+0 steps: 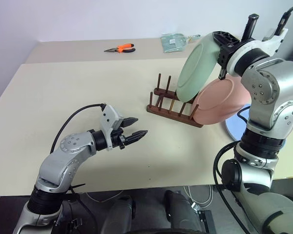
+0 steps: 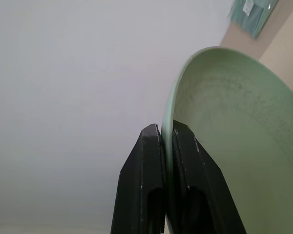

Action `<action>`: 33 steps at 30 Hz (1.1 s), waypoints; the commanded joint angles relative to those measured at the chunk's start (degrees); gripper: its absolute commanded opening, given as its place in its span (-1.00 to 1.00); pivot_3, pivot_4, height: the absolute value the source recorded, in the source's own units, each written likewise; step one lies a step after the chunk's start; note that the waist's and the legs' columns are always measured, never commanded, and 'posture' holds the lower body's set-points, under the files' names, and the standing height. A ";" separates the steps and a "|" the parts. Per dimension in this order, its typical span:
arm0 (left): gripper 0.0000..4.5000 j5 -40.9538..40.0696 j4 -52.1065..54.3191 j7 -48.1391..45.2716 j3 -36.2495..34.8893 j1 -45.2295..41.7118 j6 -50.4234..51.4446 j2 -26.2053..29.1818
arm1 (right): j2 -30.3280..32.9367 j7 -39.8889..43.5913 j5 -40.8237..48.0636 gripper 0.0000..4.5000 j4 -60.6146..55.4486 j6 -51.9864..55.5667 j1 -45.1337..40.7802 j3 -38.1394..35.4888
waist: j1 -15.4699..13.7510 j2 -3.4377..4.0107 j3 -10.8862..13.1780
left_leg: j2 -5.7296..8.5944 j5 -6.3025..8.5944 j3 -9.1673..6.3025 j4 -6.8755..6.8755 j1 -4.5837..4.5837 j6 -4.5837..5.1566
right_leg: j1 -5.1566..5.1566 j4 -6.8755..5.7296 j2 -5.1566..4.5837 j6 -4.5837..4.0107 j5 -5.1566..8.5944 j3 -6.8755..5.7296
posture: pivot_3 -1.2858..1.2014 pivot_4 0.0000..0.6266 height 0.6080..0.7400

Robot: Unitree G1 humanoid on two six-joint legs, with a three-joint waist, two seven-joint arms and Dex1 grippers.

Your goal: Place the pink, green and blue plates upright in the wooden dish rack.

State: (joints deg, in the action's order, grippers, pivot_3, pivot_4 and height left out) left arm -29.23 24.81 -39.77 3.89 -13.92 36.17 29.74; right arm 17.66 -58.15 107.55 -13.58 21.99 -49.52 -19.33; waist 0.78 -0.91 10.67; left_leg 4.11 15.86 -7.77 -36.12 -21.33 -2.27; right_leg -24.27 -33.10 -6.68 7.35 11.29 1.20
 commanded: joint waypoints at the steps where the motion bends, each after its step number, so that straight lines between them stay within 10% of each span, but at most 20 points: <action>1: 0.35 0.08 0.90 -0.28 0.54 -0.68 -0.14 0.05 | 1.37 -0.07 -0.43 -0.99 -2.37 -0.68 -2.03 -0.67 | 0.00 0.00 0.00 | 0.00 0.00 0.00 0.00 0.00 0.00 | 0.00 0.00 0.00 0.00 0.00 0.00 | 0.03 -0.52 1.00; 20: 0.35 0.08 0.84 0.21 0.81 -0.45 -0.51 -0.41 | -1.20 0.76 -6.59 -0.99 4.47 1.43 0.81 1.70 | 0.05 0.01 -0.01 | 0.01 0.00 0.01 -0.01 0.00 0.00 | 0.00 -0.01 0.00 -0.01 -0.01 0.00 | 0.03 -0.52 1.00; 28: 0.35 0.06 0.92 0.42 0.98 -0.53 -0.51 -0.63 | 17.03 25.23 -23.10 0.55 1.52 17.98 -2.32 9.52 | -0.16 0.01 -0.01 | 0.04 0.00 0.04 -0.06 -0.04 0.01 | 0.01 0.01 -0.01 -0.01 0.00 0.00 | 0.03 -0.52 1.00; 33: 0.35 0.30 0.50 -0.42 1.54 -0.77 -0.77 -0.18 | 36.70 50.50 -38.58 0.55 0.11 20.15 2.76 7.09 | -0.34 -0.11 -0.05 | 0.02 0.00 0.05 -0.05 -0.05 0.00 | 0.05 0.08 -0.01 0.18 0.12 -0.04 | 0.03 -0.52 1.00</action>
State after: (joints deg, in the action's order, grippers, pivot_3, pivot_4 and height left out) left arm -29.17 24.59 -39.59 5.66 -14.42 36.08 29.19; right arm 49.44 -16.18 74.96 -13.00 42.82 -48.32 -8.69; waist 0.44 -1.01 10.62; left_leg 4.14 15.86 -7.73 -36.17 -21.40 -2.27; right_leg -24.21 -33.00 -6.70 7.55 11.42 1.15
